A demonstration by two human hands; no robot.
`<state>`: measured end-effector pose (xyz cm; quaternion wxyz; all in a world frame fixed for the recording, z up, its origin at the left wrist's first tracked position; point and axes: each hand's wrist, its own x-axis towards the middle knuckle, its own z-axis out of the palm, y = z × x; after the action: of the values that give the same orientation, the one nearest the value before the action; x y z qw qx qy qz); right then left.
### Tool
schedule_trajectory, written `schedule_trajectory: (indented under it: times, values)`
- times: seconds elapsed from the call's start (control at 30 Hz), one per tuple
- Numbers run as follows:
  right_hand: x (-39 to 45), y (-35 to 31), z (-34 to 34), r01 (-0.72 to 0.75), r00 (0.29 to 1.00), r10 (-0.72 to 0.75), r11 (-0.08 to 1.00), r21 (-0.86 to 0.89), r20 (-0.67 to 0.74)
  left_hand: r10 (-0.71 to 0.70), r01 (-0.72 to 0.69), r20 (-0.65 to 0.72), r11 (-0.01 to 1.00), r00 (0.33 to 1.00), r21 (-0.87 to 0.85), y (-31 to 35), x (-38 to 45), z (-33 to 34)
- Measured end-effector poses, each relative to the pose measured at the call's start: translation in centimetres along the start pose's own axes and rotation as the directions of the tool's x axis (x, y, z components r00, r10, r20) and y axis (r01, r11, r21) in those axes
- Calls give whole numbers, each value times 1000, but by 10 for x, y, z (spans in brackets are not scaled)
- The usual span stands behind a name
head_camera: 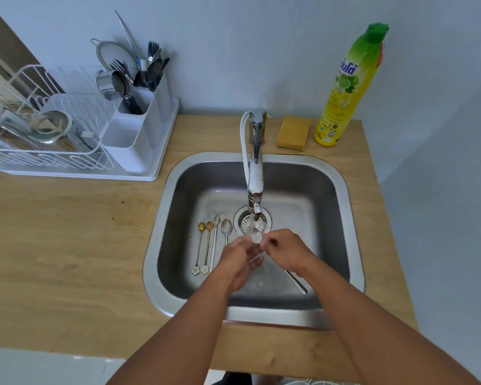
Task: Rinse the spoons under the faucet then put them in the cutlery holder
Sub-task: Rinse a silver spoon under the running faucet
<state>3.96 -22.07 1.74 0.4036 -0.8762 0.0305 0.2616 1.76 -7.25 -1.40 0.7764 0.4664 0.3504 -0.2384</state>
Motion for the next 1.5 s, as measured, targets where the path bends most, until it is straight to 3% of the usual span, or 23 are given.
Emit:
schedule_trajectory:
  times: [0.23, 0.37, 0.47, 0.57, 0.73, 0.9, 1.07, 1.13, 1.27, 1.33, 1.4, 1.5]
  values:
    - [-7, -2, 1, 34, 999, -33, 999, -43, 24, -94, 95, 111, 996, 989, 1, 10, -3, -5]
    - [-10, -3, 2, 32, 999, -31, 999, -28, 26, -141, 136, 25, 980, 990, 143, 23, -2, -11]
    - [-10, -2, 3, 31, 999, -31, 999, -23, 7, -80, 105, -93, 945, 992, 311, 31, -1, -11]
    - [-7, 1, 2, 19, 1000, -19, 997, -70, 9, 97, -6, -142, 847, 985, 532, 39, -1, -4]
    - [4, 10, -4, 44, 998, -46, 998, 36, 43, 421, -299, 43, 564, 906, 770, 38, -3, 3]
    - [8, 11, -8, 31, 993, -43, 994, 102, 108, 460, -377, 134, 490, 878, 786, 37, -10, -1]
    - [5, 9, -8, 110, 985, -112, 994, 15, 134, 507, -353, 160, 311, 847, 882, 39, -11, -10]
    - [5, 5, -7, 147, 981, -141, 988, -41, 132, 555, -340, 100, 349, 826, 873, 36, -12, -7]
    - [6, 2, -6, 165, 982, -163, 986, -13, 92, 456, -293, -164, 768, 875, 569, 29, -24, 10]
    - [4, 2, -5, 154, 986, -155, 988, 18, 64, 336, -197, -319, 896, 886, 397, 27, -33, 20]
    - [2, 4, -6, 144, 988, -146, 988, 64, 42, 173, -82, -393, 968, 903, 237, 29, -40, 26]
    - [-2, 7, -5, 121, 992, -126, 984, 130, 31, -45, 69, -327, 996, 944, 62, 31, -45, 25]
